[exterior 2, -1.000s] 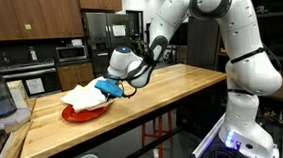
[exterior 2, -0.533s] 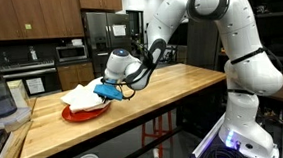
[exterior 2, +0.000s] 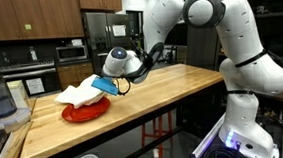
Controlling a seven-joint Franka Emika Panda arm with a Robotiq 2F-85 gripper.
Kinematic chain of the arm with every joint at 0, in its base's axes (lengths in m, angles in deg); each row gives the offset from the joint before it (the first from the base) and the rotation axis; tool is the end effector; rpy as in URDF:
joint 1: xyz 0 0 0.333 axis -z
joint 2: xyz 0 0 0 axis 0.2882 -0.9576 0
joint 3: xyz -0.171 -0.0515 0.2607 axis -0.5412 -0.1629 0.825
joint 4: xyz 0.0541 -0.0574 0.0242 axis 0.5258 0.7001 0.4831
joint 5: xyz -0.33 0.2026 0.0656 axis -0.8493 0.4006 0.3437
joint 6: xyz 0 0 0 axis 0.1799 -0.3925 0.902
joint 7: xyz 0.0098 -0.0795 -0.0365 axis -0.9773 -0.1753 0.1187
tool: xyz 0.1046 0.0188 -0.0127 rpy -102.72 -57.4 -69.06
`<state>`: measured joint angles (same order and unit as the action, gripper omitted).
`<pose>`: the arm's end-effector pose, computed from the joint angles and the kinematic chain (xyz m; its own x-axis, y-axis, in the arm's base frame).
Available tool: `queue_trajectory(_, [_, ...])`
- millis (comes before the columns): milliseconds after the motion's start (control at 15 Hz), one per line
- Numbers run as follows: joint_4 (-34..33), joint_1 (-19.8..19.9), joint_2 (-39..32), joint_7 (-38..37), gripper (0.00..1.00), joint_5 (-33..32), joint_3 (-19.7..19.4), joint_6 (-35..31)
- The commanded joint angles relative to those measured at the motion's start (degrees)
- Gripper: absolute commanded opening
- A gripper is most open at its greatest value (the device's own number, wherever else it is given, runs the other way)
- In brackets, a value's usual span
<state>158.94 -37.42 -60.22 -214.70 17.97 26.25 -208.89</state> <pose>0.5607 0.3190 0.3204 0.4675 -0.7463 0.4738 -0.5101 -0.6654 -0.5450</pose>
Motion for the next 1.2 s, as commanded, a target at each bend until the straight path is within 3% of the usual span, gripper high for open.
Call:
queue_trajectory(0, [1.8, -1.3, -0.1, -1.1, 0.02, 0.9, 0.4, 1.9])
queue_trajectory(267, [7.0, 1.6, 2.4, 6.4, 0.02, 7.7, 7.6, 2.7])
queue_trajectory(667, [10.0, 7.7, 4.4, 17.4, 0.02, 14.1, 16.8, -3.4])
queue_trajectory(733, [9.5, 7.2, 4.1, 16.8, 0.02, 13.4, 16.1, -2.9])
queue_trajectory(933, [3.4, -2.0, 1.3, 6.6, 0.02, 1.6, 2.7, -0.2])
queue_trajectory(1133, [-1.1, -8.5, -1.4, -3.3, 0.02, -10.4, -7.3, 1.1])
